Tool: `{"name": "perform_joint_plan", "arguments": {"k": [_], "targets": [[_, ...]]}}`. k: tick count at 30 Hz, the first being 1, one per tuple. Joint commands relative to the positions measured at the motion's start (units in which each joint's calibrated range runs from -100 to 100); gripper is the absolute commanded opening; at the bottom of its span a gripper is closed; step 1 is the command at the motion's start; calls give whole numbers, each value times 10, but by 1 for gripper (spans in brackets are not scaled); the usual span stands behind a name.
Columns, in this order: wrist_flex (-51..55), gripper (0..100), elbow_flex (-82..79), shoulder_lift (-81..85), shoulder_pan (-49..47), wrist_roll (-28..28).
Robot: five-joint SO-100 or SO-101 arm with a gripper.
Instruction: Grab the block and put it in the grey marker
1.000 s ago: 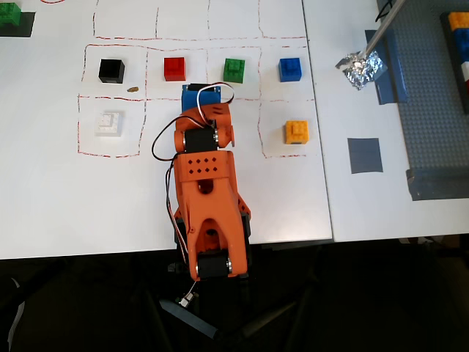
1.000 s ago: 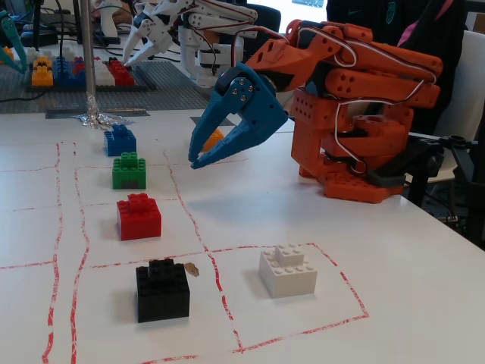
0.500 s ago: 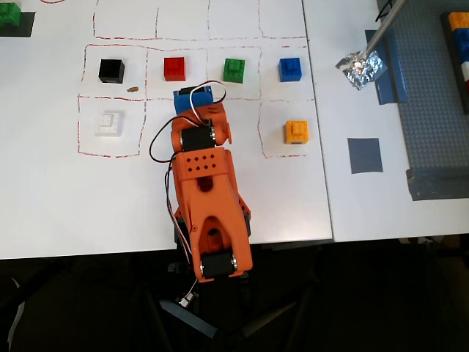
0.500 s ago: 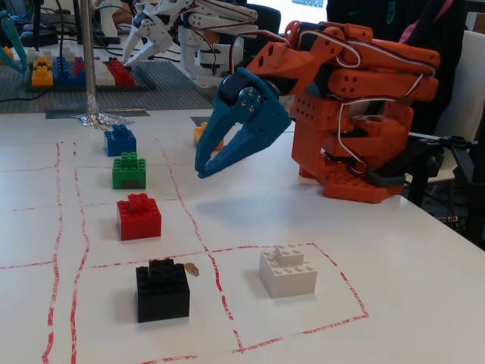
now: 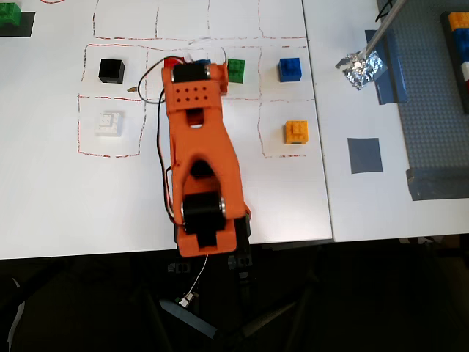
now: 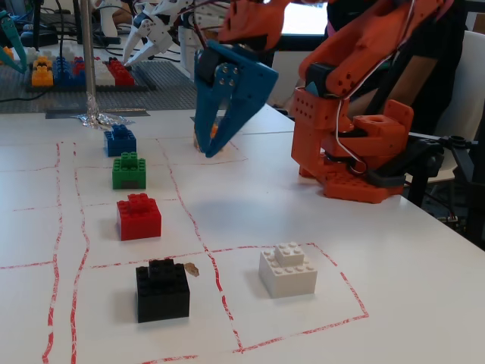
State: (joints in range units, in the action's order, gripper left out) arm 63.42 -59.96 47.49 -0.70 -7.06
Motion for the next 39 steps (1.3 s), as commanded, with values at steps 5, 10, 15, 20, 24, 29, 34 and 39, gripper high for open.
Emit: {"name": "perform_joint_plan", "arguments": {"k": [5,10,15,20,24,29,34,39], "targets": [[78,4,220,-127,41,0],[109,5,308,-222,76,-5],[99,4,353,-295,115,-6],[78,4,395,-358,156,-3],[65,4,411,-383,175,-5],[57,6,425,-394,184,-7],[57,16,435,-398,177,-8],[61,24,452,-400,167,-4]]}}
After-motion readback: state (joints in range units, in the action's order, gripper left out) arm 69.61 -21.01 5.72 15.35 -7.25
